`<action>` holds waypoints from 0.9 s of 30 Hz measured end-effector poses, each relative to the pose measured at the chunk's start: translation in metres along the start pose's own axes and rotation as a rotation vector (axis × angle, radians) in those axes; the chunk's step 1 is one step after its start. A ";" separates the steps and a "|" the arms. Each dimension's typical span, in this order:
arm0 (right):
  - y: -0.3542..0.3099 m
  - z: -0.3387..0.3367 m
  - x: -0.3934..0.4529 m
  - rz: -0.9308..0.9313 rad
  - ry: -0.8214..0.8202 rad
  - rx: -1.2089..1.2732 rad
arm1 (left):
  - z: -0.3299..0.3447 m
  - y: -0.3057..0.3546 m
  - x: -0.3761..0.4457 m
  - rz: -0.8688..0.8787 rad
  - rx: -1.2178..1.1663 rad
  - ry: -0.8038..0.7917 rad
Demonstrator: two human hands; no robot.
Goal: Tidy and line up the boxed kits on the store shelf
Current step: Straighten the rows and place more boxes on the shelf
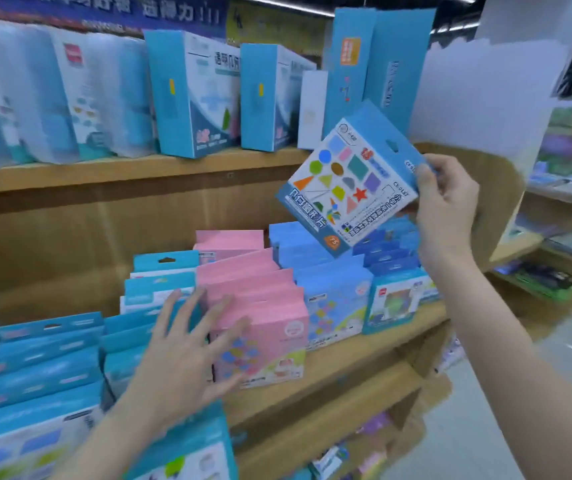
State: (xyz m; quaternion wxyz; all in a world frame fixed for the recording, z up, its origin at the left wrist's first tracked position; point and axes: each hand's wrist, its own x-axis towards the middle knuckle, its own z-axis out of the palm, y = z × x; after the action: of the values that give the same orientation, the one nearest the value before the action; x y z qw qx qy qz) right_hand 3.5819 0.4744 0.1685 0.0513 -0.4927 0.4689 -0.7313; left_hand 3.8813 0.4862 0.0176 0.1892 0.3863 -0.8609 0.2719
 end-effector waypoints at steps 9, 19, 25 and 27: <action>0.036 0.006 0.018 -0.042 -0.326 0.117 | 0.019 0.000 -0.009 -0.123 0.102 -0.074; 0.029 0.011 -0.040 0.123 -0.355 0.207 | 0.015 0.037 -0.036 -0.195 -0.061 0.056; 0.023 -0.013 -0.051 0.167 -0.376 0.182 | 0.014 0.050 -0.057 -0.232 -0.115 -0.052; 0.025 -0.022 -0.051 0.167 -0.360 0.167 | 0.011 0.054 -0.055 -0.265 -0.141 -0.032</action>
State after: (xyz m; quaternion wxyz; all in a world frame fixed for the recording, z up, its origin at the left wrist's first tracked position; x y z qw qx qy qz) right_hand 3.5814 0.5014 0.1138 0.2355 -0.5688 0.4291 -0.6610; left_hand 3.8736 0.5403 -0.0381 0.2364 0.4865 -0.8222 0.1773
